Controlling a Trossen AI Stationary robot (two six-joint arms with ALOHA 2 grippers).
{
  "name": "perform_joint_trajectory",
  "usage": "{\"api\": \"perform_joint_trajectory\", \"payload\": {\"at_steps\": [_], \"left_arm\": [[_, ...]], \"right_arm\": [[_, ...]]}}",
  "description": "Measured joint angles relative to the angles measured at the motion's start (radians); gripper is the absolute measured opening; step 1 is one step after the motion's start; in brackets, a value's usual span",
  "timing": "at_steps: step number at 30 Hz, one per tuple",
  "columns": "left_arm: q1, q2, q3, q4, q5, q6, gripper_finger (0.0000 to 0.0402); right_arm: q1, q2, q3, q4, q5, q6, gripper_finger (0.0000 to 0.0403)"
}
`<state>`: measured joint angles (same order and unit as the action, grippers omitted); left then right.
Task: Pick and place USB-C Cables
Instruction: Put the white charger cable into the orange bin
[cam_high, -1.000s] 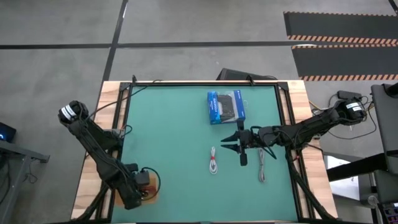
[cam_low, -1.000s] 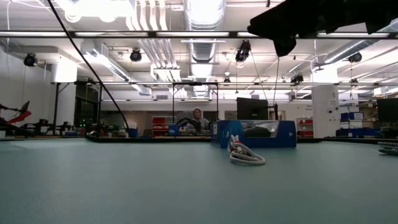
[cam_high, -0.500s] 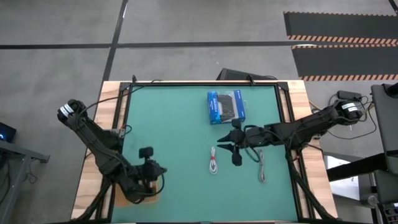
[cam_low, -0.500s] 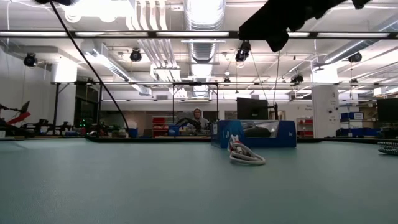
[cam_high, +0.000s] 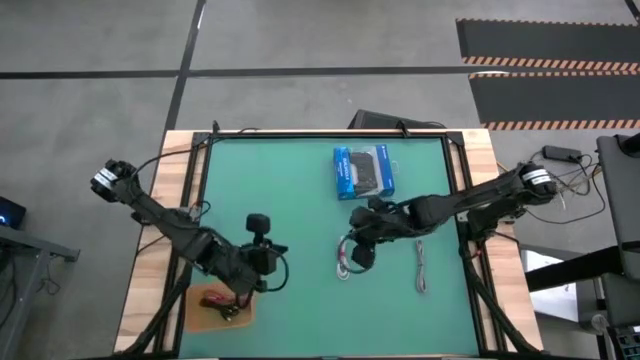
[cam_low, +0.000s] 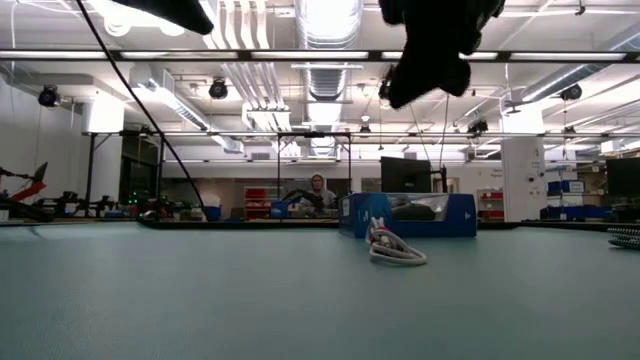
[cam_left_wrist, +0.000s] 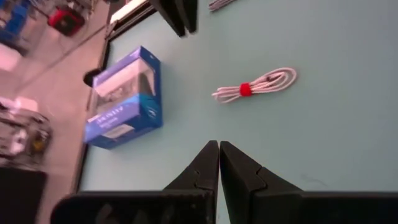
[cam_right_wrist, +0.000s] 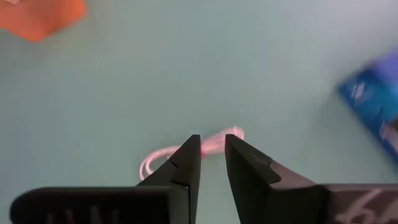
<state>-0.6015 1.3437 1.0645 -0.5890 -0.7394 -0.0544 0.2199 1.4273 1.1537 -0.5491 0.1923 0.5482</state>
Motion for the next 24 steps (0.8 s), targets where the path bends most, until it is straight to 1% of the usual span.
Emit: {"api": "perform_joint_trajectory", "payload": {"at_steps": [3, 6, 8, 11, 16, 19, 24], "left_arm": [[0.022, 0.0, -0.017, 0.004, -0.013, 0.062, 0.0], [0.036, 0.0, -0.046, 0.003, -0.082, 0.069, 0.0], [0.04, -0.001, -0.065, -0.001, -0.14, 0.066, 0.0], [0.04, -0.002, -0.088, 0.002, -0.204, 0.061, 0.0], [0.039, -0.002, -0.137, 0.003, -0.248, 0.056, 0.0], [0.039, -0.002, -0.148, 0.002, -0.296, 0.092, 0.0], [0.039, -0.005, -0.156, 0.003, -0.314, 0.089, 0.0]], "right_arm": [[0.0, 0.067, 0.034, -0.053, -0.052, 0.107, 0.0058], [0.002, 0.133, 0.058, -0.06, -0.095, 0.205, 0.006], [0.003, 0.169, 0.079, -0.078, -0.136, 0.232, 0.0069], [0.002, 0.216, 0.114, -0.146, -0.17, 0.3, 0.0095], [0.002, 0.273, 0.17, -0.228, -0.178, 0.444, 0.0156], [0.003, 0.297, 0.188, -0.227, -0.193, 0.515, 0.0189], [0.005, 0.339, 0.195, -0.222, -0.184, 0.581, 0.0223]]}}
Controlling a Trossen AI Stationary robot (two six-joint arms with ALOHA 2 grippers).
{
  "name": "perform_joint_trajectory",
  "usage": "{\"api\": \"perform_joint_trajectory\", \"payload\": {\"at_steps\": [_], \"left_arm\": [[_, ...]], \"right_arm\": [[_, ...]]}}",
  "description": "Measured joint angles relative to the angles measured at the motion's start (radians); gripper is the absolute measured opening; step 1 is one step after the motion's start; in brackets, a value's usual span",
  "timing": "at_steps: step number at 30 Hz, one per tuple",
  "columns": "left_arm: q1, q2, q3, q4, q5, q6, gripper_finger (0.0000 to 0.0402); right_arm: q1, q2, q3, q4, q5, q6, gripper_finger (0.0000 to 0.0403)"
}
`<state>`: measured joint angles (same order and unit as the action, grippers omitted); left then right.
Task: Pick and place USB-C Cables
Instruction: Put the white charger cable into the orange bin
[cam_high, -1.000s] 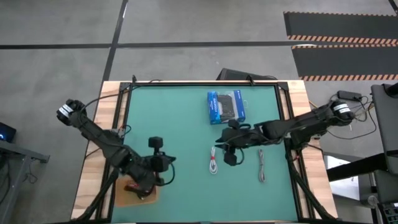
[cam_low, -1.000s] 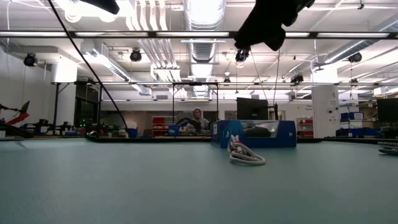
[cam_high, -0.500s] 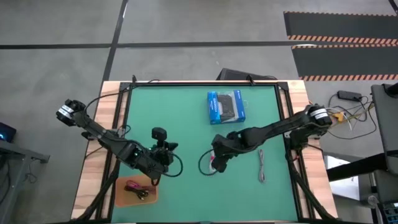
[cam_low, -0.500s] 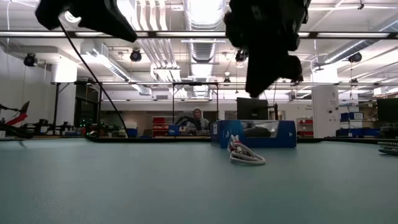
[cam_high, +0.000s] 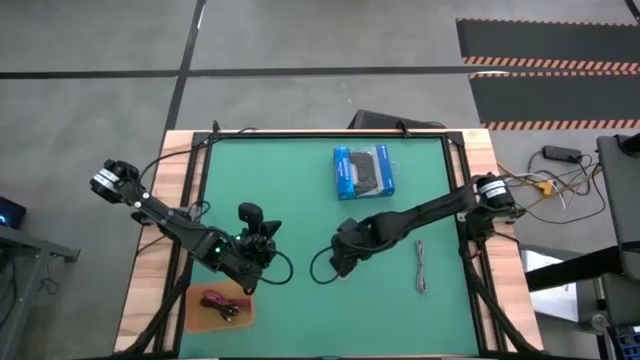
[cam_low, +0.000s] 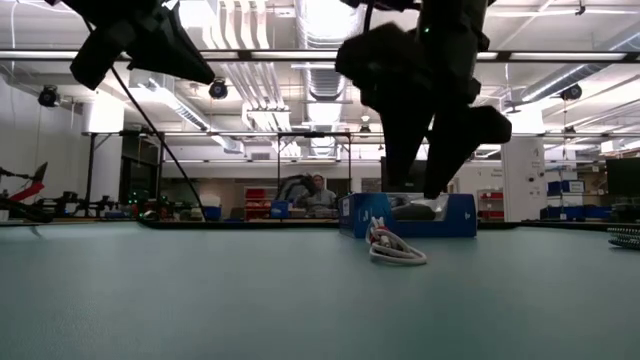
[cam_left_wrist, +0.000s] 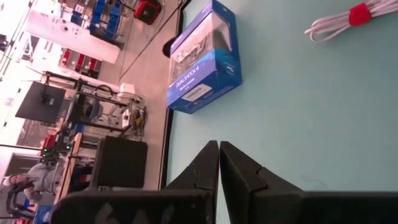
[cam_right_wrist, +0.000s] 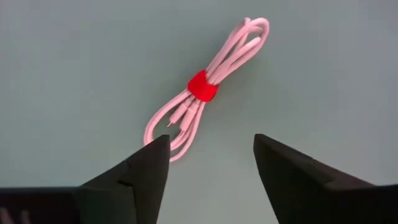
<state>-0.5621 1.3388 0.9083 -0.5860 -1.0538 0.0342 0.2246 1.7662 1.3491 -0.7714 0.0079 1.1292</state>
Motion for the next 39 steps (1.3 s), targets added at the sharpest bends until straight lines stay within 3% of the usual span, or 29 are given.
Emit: {"api": "perform_joint_trajectory", "payload": {"at_steps": [20, 25, 35, 39], "left_arm": [[0.0, -0.001, -0.021, 0.005, 0.0, -0.003, 0.0], [0.0, -0.001, -0.021, 0.014, 0.0, -0.004, 0.0], [0.0, -0.001, -0.022, 0.09, 0.001, -0.003, 0.0], [0.0, -0.001, -0.022, 0.145, 0.04, -0.002, 0.0]], "right_arm": [[-0.007, 0.158, 0.004, 0.116, 0.118, -0.027, 0.0223], [-0.01, 0.173, 0.006, 0.117, 0.106, -0.11, 0.0184], [-0.016, 0.113, -0.001, 0.105, 0.08, -0.297, 0.0051], [-0.016, 0.071, -0.001, 0.145, 0.032, -0.393, 0.0021]]}}
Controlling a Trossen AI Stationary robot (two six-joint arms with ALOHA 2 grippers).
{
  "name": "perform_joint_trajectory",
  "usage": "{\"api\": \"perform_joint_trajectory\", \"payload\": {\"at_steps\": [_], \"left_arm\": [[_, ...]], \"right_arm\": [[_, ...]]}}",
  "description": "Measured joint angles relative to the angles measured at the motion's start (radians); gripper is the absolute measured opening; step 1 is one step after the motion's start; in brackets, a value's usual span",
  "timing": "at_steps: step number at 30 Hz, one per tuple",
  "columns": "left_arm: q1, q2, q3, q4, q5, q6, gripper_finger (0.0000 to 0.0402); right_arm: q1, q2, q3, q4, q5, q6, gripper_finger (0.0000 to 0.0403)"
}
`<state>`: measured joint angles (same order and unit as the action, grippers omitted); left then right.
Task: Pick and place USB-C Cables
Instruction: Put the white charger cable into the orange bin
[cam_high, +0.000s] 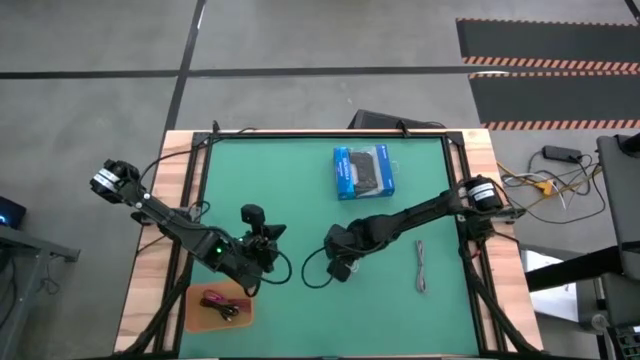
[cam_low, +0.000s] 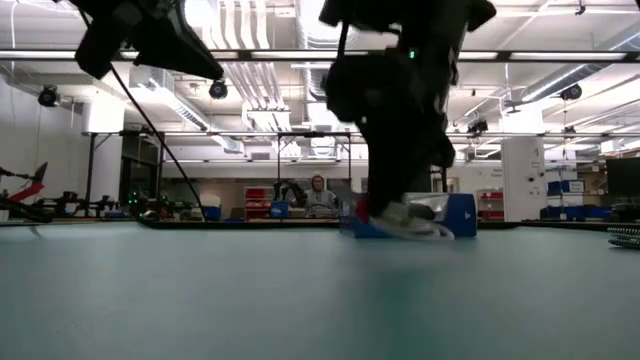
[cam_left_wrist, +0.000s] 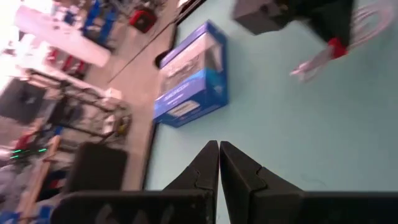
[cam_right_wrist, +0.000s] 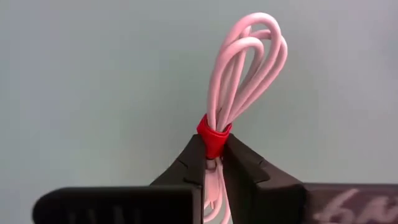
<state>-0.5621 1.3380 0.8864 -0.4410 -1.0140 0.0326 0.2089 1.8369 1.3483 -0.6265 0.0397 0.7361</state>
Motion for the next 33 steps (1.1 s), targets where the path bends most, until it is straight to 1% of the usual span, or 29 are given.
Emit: {"api": "perform_joint_trajectory", "payload": {"at_steps": [6, 9, 13, 16, 20, 27, 30, 33], "left_arm": [[0.0, -0.001, 0.001, 0.112, 0.144, -0.001, 0.0], [0.0, -0.002, -0.011, 0.216, 0.228, -0.009, 0.0], [0.0, -0.002, -0.03, 0.322, 0.331, -0.08, 0.0], [-0.002, -0.001, -0.034, 0.333, 0.369, -0.16, 0.0], [-0.002, -0.001, -0.034, 0.343, 0.372, -0.26, 0.0], [0.0, 0.0, -0.034, 0.36, 0.377, -0.366, 0.0001], [0.0, 0.0, -0.034, 0.359, 0.397, -0.408, 0.0017], [0.0, 0.0, -0.034, 0.364, 0.415, -0.445, 0.0052]], "right_arm": [[0.0, -0.057, -0.005, 0.05, 0.029, -0.246, 0.0024], [0.0, -0.085, -0.025, 0.144, 0.034, -0.362, 0.0024], [0.0, -0.12, -0.071, 0.311, 0.036, -0.479, 0.0024], [0.008, -0.146, -0.132, 0.493, 0.038, -0.561, 0.0024], [0.024, -0.17, -0.252, 0.775, 0.029, -0.651, 0.0024], [0.029, -0.174, -0.48, 1.286, 0.031, -0.712, 0.0024], [0.029, -0.174, -0.548, 1.44, 0.031, -0.748, 0.0024], [0.029, -0.174, -0.583, 1.55, 0.03, -0.787, 0.0024]]}}
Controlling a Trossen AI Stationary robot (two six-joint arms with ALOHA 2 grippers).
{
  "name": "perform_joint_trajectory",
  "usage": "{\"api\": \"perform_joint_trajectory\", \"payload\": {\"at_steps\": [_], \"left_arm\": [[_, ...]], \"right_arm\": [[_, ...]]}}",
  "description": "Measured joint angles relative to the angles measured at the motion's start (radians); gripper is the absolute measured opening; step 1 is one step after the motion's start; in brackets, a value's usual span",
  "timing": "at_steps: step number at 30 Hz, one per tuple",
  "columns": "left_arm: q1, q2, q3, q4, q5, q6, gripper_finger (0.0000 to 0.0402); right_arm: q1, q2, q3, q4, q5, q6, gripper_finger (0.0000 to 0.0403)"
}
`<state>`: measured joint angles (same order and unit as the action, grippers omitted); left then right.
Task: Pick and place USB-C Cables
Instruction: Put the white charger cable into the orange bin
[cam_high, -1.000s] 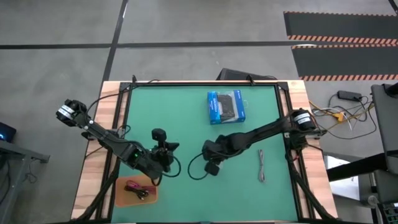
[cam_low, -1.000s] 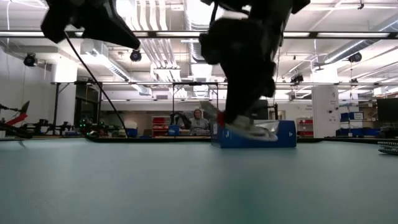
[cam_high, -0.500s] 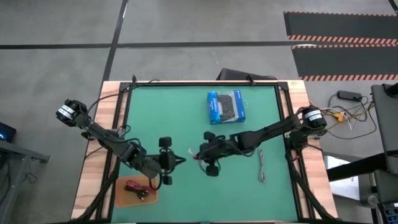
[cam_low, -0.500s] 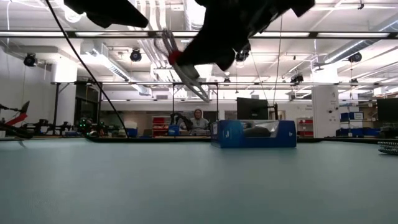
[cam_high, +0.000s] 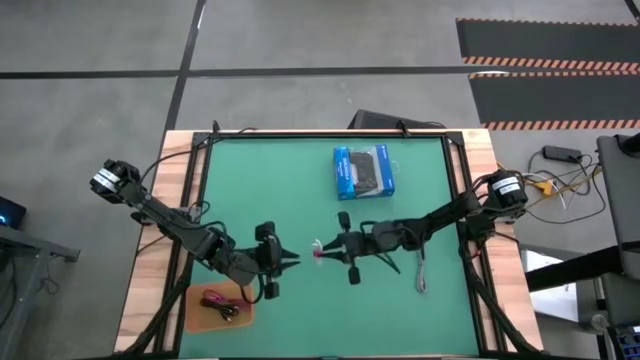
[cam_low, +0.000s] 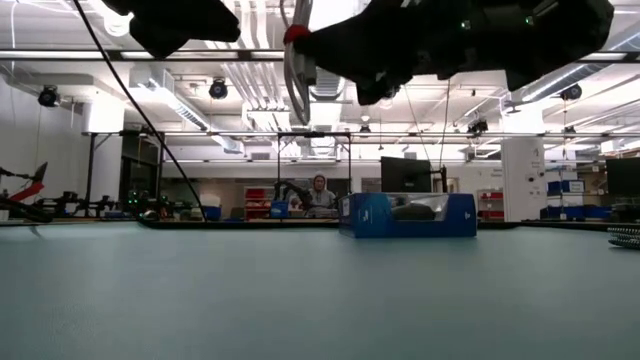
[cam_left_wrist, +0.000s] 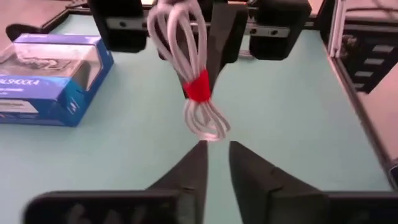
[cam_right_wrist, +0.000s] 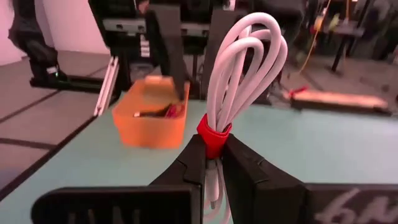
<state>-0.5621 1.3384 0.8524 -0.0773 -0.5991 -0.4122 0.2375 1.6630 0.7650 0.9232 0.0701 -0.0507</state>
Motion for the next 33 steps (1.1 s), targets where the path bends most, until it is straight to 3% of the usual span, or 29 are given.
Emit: {"api": "perform_joint_trajectory", "payload": {"at_steps": [7, 11, 19, 33], "left_arm": [[0.005, 0.02, -0.035, 0.237, -0.041, 0.054, 0.0156], [0.013, 0.032, -0.059, 0.297, -0.067, 0.077, 0.0193], [0.034, 0.094, -0.072, 0.387, -0.119, 0.06, 0.02], [0.066, 0.223, -0.069, 0.682, -0.119, 0.238, 0.0193]], "right_arm": [[0.001, 0.002, -0.002, 0.018, -0.001, -0.056, 0.0024], [0.004, 0.002, -0.002, 0.018, -0.019, -0.075, 0.0024], [0.005, 0.002, -0.002, 0.026, -0.021, -0.093, 0.0024], [0.005, 0.002, -0.002, 0.023, -0.022, -0.1, 0.0024]]}}
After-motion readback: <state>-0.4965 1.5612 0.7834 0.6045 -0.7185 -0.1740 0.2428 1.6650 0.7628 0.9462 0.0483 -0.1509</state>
